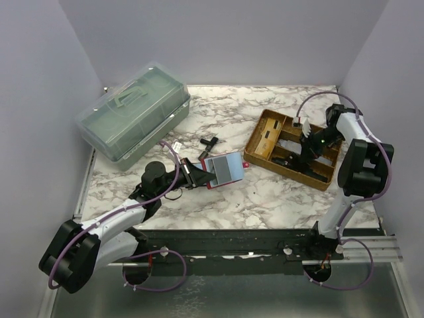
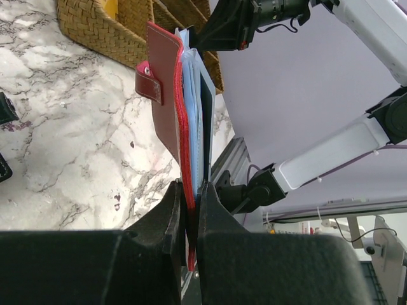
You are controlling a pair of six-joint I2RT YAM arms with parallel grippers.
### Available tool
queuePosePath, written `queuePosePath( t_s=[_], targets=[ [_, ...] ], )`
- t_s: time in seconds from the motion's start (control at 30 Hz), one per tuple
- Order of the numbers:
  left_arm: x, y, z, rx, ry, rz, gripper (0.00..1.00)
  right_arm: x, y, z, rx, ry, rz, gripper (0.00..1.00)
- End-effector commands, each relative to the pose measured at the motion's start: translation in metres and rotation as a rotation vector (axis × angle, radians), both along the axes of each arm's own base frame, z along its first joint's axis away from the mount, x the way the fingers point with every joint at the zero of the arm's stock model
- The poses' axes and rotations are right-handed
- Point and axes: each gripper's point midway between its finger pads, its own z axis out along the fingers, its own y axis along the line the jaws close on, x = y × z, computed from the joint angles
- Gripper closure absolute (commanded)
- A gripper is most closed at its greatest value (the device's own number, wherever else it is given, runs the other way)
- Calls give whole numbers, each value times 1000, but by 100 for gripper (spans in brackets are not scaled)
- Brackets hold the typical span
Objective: Take the credit cards out of the card holder
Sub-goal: Place the credit card in the storage box, then remove the credit card from the card holder.
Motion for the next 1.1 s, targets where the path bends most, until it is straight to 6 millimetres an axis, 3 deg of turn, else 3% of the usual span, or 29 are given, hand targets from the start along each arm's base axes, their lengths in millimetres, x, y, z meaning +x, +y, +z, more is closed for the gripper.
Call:
queuePosePath(
  t_s=[0.0, 0.1, 0.27, 0.4, 0.5, 0.63, 0.77, 1.07],
  targets=[
    [0, -4, 13, -21, -45, -36, 100, -12, 2, -12, -56, 32, 77, 89],
    [1, -5, 17, -26, -52, -38, 100, 7, -3, 0, -93, -32, 13, 79],
    [2, -6, 22, -38, -60, -37, 100, 40, -5, 54, -101, -190, -115, 73],
    [2, -7, 22, -43, -59, -42, 100, 45, 8, 87, -25, -258, -155, 70],
    [2, -8, 23, -49, -57, -46, 100, 29, 41, 107, 168, -249, -119, 69],
    [2, -11, 22, -54, -51, -50, 100, -8, 98, 143, 571, -217, -50, 65],
    [1, -16, 20, -56, -42, -53, 100, -42, 136, 168, 833, -198, 45, 63],
    [-3, -35, 9, -43, 16, -65, 100, -82, 207, 141, 682, -32, 152, 55]
  ],
)
